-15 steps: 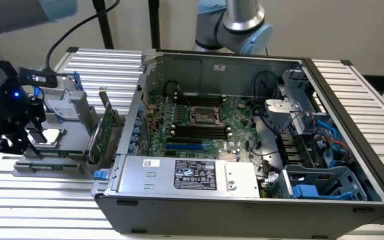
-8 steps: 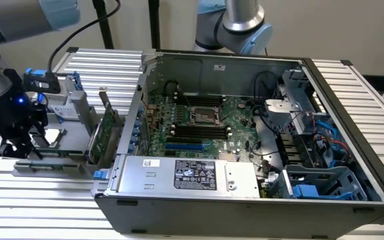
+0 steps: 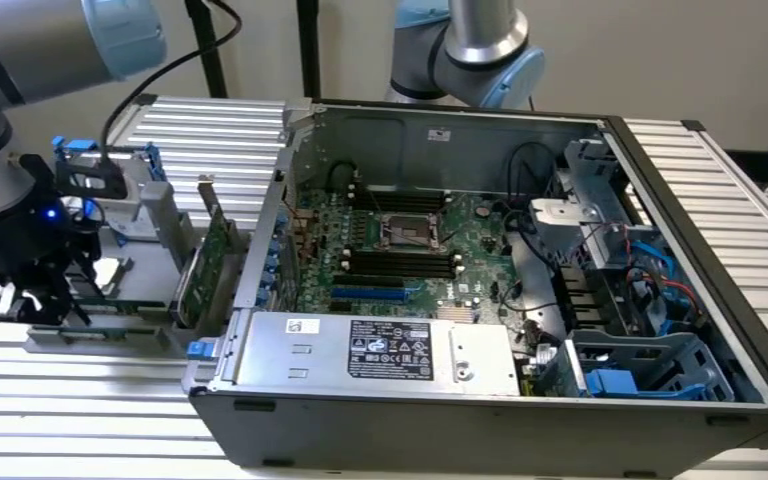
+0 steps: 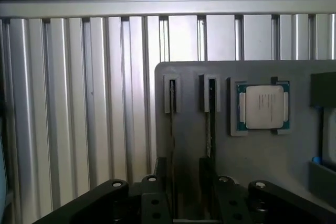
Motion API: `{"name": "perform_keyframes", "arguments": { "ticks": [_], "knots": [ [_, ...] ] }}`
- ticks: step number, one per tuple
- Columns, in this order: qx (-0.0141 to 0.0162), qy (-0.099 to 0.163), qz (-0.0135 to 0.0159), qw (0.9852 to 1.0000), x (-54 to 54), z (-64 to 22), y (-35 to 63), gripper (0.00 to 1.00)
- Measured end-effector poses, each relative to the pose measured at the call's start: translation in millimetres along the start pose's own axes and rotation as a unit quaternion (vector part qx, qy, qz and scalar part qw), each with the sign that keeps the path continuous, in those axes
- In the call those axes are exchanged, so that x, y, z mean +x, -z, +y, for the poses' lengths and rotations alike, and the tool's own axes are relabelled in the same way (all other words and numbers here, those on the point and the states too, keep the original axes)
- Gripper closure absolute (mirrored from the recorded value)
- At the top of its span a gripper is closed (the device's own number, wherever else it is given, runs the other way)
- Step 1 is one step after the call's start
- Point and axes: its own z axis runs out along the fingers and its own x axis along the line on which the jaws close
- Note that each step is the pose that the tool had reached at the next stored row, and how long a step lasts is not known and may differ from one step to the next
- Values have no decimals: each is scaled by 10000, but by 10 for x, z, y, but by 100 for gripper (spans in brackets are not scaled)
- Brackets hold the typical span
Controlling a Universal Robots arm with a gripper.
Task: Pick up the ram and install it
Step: 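Pick up the ram and move it above insertion slot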
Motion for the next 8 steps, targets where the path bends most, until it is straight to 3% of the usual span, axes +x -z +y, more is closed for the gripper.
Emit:
{"name": "perform_keyframes", "arguments": {
  "ticks": [8],
  "knots": [
    [-2, 68, 1, 10000, 5, -3, -146, 0]
  ]
}}
